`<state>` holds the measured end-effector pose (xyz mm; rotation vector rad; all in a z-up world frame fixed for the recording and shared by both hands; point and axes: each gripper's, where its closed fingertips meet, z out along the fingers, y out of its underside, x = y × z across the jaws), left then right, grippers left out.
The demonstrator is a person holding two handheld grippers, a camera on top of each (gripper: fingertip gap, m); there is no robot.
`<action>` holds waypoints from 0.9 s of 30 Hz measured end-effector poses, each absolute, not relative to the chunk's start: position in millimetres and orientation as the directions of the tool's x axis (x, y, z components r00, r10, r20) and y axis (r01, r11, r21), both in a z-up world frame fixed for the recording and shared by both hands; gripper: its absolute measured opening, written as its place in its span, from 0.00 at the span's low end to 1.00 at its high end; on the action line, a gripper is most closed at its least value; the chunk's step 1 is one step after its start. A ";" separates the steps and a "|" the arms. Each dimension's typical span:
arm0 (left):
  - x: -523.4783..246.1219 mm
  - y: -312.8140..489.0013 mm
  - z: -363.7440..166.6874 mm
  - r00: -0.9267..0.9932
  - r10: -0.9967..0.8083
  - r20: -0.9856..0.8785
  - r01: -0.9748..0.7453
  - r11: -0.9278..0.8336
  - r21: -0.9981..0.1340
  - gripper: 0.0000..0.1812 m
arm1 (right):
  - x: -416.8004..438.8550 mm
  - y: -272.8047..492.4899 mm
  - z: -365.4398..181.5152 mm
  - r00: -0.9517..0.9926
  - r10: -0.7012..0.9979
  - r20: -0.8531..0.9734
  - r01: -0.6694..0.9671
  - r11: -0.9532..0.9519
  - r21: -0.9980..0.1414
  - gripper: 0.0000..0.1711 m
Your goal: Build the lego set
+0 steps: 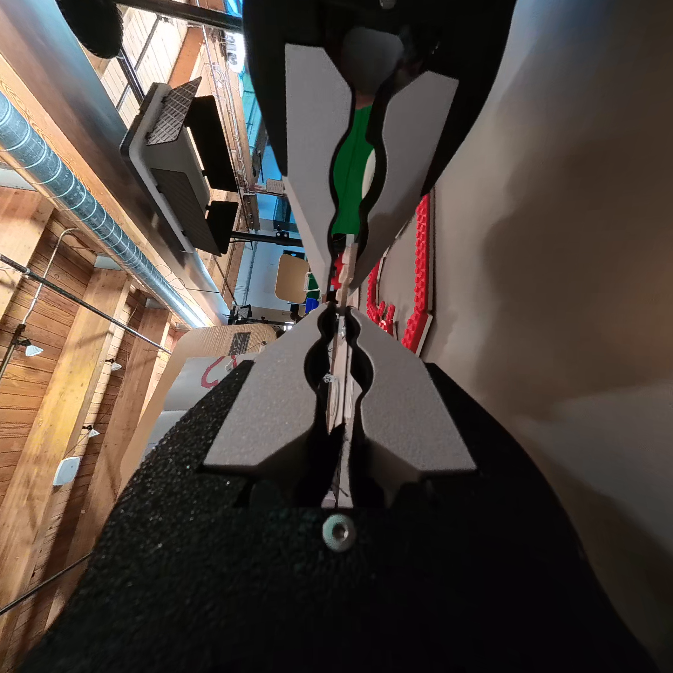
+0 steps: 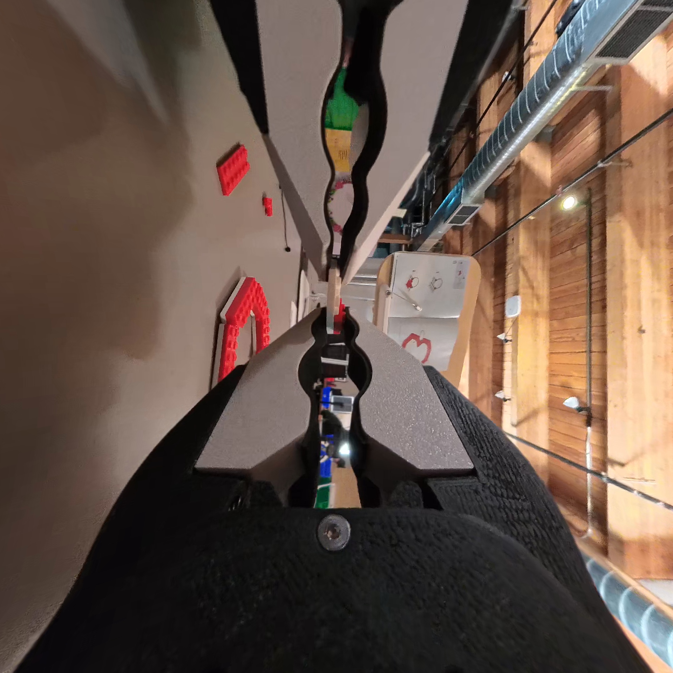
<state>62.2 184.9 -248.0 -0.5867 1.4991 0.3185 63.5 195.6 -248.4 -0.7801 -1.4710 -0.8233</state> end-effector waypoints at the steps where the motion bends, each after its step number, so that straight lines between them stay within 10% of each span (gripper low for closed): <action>1: 62.4 184.9 -249.4 0.061 -0.157 -0.986 -0.545 0.822 -0.165 0.01 | 63.7 195.7 -249.5 -0.070 -0.007 0.998 0.849 0.524 0.063 0.03; 15: 62.3 186.7 -255.8 0.034 -0.137 -0.990 -0.564 0.815 -0.132 0.01 | 64.6 197.5 -254.2 -0.105 -0.002 0.994 0.840 0.535 0.090 0.04; 21: 58.9 186.3 -257.2 0.029 -0.134 -0.991 -0.573 0.810 -0.126 0.01 | 73.9 200.8 -267.4 0.032 0.234 0.972 0.839 0.521 -0.153 0.32; 27: 45.3 181.8 -269.9 -0.021 -0.161 -0.987 -0.593 0.797 -0.117 0.01 | 96.2 197.1 -256.8 0.248 0.573 0.781 0.709 0.442 -0.550 0.36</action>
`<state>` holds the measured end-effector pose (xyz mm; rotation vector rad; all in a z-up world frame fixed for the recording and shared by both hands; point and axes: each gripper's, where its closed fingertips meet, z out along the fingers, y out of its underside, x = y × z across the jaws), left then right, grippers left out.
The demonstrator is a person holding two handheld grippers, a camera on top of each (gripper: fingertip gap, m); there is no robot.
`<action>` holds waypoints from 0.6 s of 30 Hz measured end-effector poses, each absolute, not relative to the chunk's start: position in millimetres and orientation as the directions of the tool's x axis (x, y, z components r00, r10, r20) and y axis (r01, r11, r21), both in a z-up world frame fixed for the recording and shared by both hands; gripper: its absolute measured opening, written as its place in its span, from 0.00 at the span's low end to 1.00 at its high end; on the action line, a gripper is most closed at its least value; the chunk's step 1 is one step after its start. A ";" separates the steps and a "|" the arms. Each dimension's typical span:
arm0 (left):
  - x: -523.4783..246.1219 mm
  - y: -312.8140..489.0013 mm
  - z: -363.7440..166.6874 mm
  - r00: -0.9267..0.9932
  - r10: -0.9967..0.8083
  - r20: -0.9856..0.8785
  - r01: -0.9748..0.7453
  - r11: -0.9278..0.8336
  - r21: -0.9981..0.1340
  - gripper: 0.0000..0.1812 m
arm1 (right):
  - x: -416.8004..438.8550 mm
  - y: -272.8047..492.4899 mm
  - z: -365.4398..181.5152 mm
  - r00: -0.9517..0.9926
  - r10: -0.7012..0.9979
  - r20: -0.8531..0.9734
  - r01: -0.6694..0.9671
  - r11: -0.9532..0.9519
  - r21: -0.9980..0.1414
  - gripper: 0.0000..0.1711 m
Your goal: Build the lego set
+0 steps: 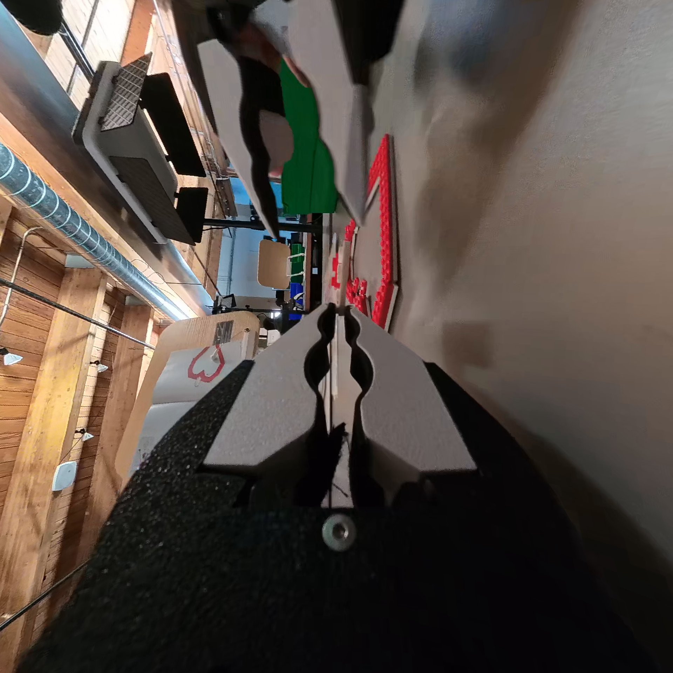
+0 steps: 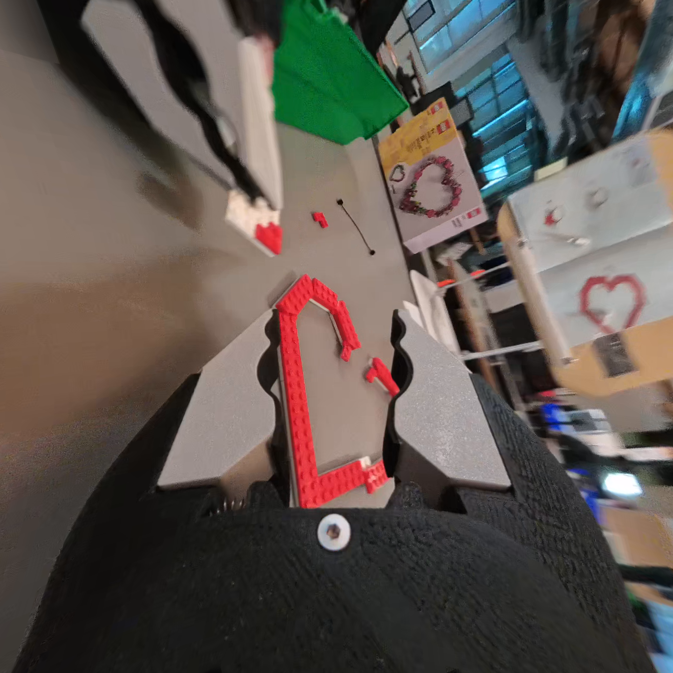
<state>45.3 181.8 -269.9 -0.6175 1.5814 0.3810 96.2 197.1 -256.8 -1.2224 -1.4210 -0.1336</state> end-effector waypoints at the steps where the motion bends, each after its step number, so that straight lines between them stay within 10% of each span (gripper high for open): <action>1: 42.6 181.0 -272.4 -0.027 -0.167 -0.986 -0.597 0.793 -0.118 0.01 | 97.3 198.1 -253.0 0.278 0.642 0.714 0.670 0.403 -0.623 0.32; 7: 26.8 180.6 -289.0 -0.076 -0.179 -0.981 -0.628 0.773 -0.092 0.01 | 58.0 210.2 -240.9 0.253 0.910 0.327 0.514 0.160 -0.843 0.24; 18: 28.9 175.4 -295.5 -0.094 -0.179 -0.979 -0.612 0.786 -0.085 0.02 | -10.7 273.3 -295.0 0.115 0.992 0.046 0.742 -0.055 -0.668 0.21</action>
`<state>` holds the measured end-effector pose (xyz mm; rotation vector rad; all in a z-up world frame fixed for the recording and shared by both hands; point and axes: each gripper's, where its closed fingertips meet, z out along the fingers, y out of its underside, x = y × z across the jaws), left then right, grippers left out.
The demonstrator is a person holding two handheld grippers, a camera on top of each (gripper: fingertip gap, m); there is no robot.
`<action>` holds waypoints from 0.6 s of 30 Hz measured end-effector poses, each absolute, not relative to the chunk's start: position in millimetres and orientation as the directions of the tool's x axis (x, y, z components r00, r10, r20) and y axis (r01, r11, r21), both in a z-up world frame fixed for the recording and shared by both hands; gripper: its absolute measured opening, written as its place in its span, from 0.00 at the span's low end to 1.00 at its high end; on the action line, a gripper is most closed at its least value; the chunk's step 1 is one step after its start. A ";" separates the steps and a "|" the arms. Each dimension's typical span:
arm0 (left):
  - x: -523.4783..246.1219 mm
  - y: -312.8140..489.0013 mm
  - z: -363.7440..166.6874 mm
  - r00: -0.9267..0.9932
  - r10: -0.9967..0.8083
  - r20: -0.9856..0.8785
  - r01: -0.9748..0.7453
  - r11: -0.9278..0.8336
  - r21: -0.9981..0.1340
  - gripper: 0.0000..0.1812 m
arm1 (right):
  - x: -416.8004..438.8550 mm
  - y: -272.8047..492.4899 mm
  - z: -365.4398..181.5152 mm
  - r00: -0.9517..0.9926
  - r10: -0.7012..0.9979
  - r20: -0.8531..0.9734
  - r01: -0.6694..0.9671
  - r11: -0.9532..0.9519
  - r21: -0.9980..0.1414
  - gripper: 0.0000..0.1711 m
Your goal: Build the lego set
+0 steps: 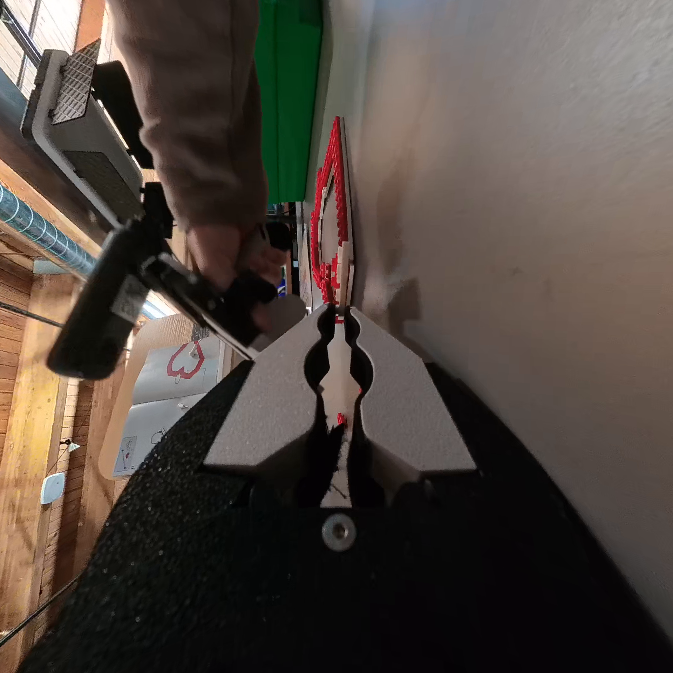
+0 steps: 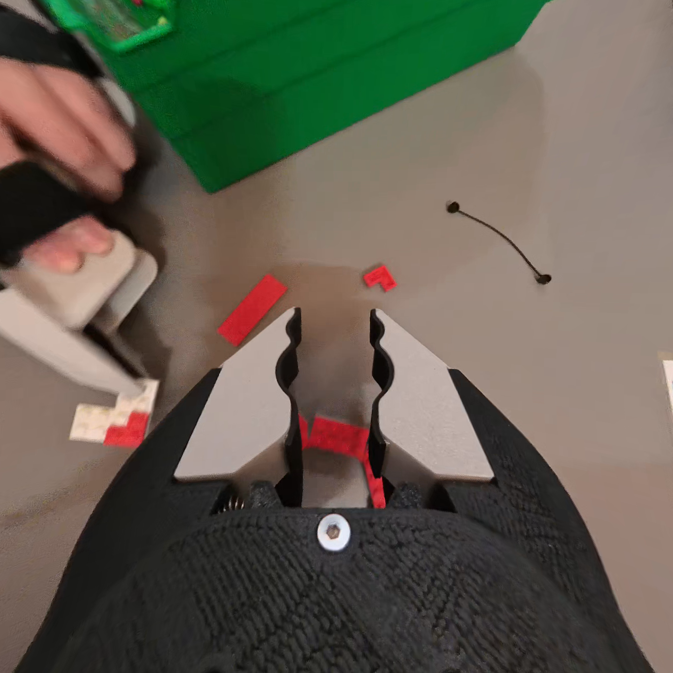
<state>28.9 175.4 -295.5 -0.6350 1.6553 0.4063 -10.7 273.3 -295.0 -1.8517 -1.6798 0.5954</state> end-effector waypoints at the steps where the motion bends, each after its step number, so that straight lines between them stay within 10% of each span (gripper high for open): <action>1: 28.7 176.3 -295.5 -0.092 -0.179 -0.980 -0.615 0.784 -0.085 0.02 | -16.5 280.4 -299.2 0.134 0.991 0.028 0.744 -0.082 -0.663 0.22; 18: 28.7 180.4 -299.0 -0.110 -0.210 -0.972 -0.624 0.776 -0.097 0.02 | -28.4 300.9 -319.6 0.146 0.989 0.001 0.778 -0.114 -0.618 0.10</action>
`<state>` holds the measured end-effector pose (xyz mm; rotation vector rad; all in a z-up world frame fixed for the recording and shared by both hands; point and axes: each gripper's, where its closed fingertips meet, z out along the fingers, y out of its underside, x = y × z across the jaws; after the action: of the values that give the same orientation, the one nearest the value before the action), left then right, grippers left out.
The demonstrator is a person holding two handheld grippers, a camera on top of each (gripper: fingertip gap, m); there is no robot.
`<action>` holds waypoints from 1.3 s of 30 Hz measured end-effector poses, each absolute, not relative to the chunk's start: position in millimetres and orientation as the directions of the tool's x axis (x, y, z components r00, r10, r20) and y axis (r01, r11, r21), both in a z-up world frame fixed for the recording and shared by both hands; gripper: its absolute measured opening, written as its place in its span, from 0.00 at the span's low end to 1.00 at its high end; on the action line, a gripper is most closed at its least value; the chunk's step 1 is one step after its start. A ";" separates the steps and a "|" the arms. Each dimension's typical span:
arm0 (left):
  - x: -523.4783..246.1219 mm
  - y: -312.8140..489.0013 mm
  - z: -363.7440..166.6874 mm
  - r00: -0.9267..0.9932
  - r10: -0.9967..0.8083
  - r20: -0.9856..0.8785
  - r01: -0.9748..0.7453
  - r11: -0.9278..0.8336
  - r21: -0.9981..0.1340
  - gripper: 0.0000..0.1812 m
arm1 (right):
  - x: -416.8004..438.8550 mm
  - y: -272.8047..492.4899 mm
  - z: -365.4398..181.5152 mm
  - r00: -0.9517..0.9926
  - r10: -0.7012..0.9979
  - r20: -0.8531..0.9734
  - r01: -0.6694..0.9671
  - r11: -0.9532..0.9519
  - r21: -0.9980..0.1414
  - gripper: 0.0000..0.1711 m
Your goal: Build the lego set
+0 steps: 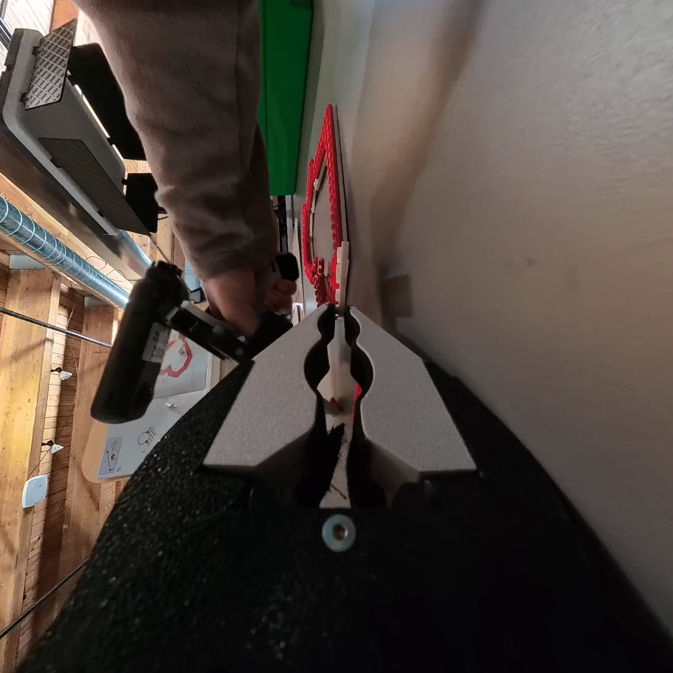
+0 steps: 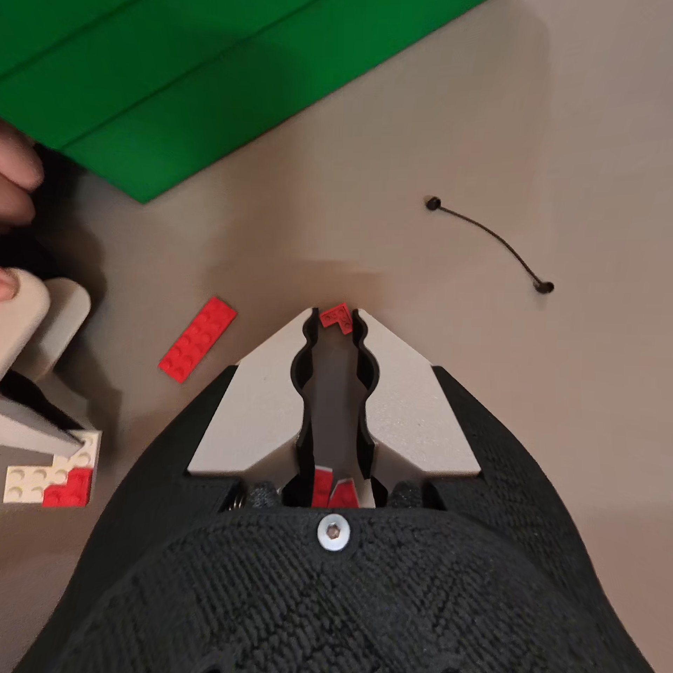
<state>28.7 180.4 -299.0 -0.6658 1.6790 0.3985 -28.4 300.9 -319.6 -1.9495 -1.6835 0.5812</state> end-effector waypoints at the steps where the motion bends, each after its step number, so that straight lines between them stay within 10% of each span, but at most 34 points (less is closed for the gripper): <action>1: 28.7 180.7 -299.1 -0.110 -0.211 -0.971 -0.625 0.775 -0.097 0.02 | -24.9 298.5 -316.1 0.147 0.989 0.017 0.773 -0.104 -0.626 0.10; 29: 22.6 183.4 -316.9 -0.458 -0.339 -0.822 -0.662 0.747 0.061 0.03 | 119.5 177.1 -276.8 0.276 0.881 0.383 0.659 0.117 -0.743 0.09; 39: 21.4 174.6 -291.0 -0.179 -0.725 -0.664 -0.830 0.474 -0.293 0.19 | 107.8 168.0 -257.4 0.167 0.737 0.655 0.660 0.410 -0.629 0.10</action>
<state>21.4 174.6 -291.0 -1.2923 1.9446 0.1708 107.8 168.0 -257.4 -1.2896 -1.5327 0.0842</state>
